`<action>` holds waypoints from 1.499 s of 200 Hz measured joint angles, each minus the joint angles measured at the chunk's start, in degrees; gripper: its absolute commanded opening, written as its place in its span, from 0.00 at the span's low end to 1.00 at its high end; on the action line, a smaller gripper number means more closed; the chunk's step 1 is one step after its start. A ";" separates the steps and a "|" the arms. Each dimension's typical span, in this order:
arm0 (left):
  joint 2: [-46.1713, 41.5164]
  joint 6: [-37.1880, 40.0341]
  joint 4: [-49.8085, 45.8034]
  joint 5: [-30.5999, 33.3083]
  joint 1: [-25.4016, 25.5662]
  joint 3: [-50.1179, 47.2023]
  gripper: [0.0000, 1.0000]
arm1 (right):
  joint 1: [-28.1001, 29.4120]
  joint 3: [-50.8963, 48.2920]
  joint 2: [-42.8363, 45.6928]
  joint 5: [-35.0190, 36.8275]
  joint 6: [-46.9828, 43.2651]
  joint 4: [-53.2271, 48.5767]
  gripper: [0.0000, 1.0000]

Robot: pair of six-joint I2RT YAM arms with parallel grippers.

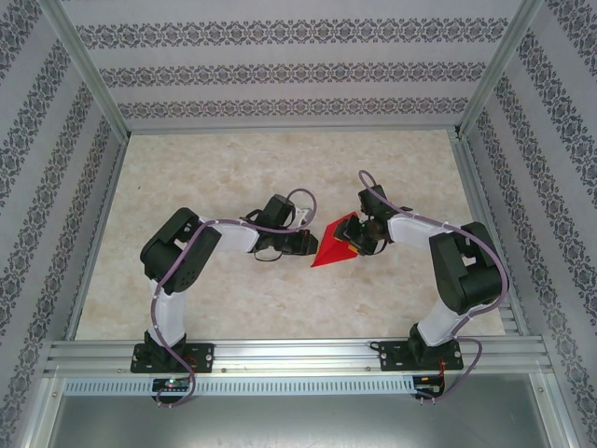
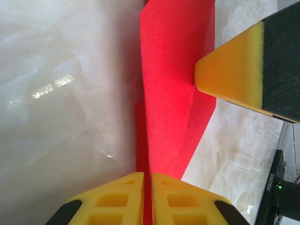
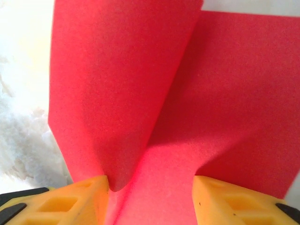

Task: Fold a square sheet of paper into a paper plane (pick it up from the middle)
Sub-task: Fourth fold the wing at the center of the table.

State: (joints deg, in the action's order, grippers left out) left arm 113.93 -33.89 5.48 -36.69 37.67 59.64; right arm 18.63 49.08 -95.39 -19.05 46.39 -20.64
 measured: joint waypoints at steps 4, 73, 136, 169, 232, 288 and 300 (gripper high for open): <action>0.11 0.00 0.00 -0.15 0.00 0.00 0.15 | 0.00 0.07 0.04 0.04 -0.13 -0.26 0.53; 0.20 -0.04 0.07 -0.90 0.02 0.72 0.23 | 0.00 0.79 1.07 1.05 -2.62 -1.88 0.53; 0.20 -1.20 2.36 -2.08 0.02 0.74 0.27 | -0.07 0.68 1.07 1.70 -2.64 -1.64 0.53; 0.13 -1.18 2.38 -1.55 0.02 0.74 0.25 | -0.33 0.63 0.98 2.58 -2.62 -1.73 0.51; -3.67 -2.67 5.70 -0.13 0.02 -0.13 0.22 | -1.03 0.70 -0.52 2.95 -2.60 -1.92 0.50; -3.43 -4.15 8.17 -2.58 2.23 0.00 0.20 | -1.05 1.38 -1.14 2.93 -2.58 -2.78 0.50; -2.86 -4.13 8.15 -2.99 2.75 0.42 0.19 | -1.05 1.55 -1.29 2.91 -2.58 -2.97 0.51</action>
State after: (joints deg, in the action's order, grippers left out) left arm 111.07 -38.02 13.63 -39.68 40.42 60.05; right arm 17.58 50.63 -96.68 -16.14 43.81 -23.62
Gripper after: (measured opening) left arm 0.200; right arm 0.502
